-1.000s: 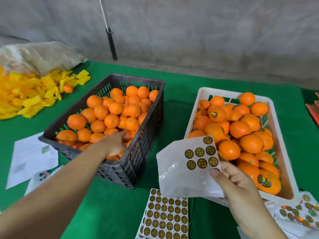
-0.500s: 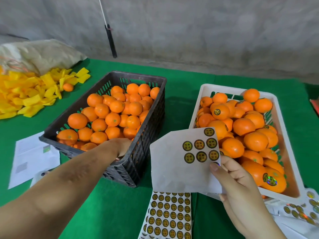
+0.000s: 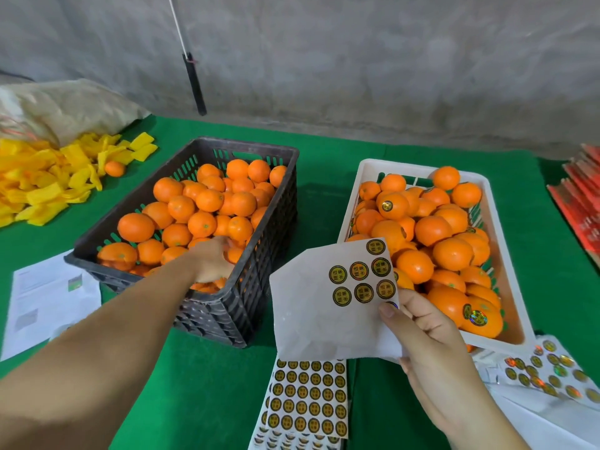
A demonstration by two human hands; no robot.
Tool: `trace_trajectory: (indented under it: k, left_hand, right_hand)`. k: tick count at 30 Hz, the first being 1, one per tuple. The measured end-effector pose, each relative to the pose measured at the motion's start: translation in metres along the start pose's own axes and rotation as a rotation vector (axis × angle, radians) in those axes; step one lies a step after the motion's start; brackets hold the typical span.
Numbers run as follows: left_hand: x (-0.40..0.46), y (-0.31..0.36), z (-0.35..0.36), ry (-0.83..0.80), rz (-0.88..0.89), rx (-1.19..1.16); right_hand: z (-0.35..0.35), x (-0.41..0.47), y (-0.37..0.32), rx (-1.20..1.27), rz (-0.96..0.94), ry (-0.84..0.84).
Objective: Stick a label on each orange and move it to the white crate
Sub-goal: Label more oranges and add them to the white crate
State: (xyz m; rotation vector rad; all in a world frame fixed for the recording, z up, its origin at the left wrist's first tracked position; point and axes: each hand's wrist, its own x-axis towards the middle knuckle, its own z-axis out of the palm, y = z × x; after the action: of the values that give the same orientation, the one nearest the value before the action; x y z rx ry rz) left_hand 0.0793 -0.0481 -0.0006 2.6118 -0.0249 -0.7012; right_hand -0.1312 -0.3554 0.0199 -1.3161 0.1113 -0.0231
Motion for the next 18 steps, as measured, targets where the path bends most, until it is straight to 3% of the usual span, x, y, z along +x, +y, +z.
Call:
trace_trajectory:
  k: [4,5,7,9,13,15,18]
  left_hand:
    - [-0.037,0.001,-0.018,0.451,0.195,-0.544]
    - [-0.053,0.010,-0.017,0.442,0.254,-0.765]
    - [-0.081,0.027,-0.002,0.261,0.452,-1.127]
    - [-0.107,0.045,0.020,0.045,0.555,-1.285]
    - [-0.150,0.078,0.054,-0.262,0.572,-1.146]
    - [-0.168,0.085,0.062,-0.218,0.558,-1.055]
    - [-0.181,0.092,0.070,-0.064,0.530,-0.960]
  right_hand:
    - [-0.011,-0.003,-0.004,-0.117,-0.033,0.004]
    - [-0.014,-0.003,-0.005,-0.147,-0.045,-0.015]
    - [-0.018,-0.003,-0.007,-0.215,-0.054,-0.094]
    - [-0.022,-0.004,-0.011,-0.264,-0.060,-0.167]
    - [-0.025,-0.007,-0.020,-0.346,-0.109,-0.276]
    - [-0.025,-0.009,-0.019,-0.404,-0.170,-0.235]
    - [-0.025,-0.014,-0.017,-0.784,-0.414,0.088]
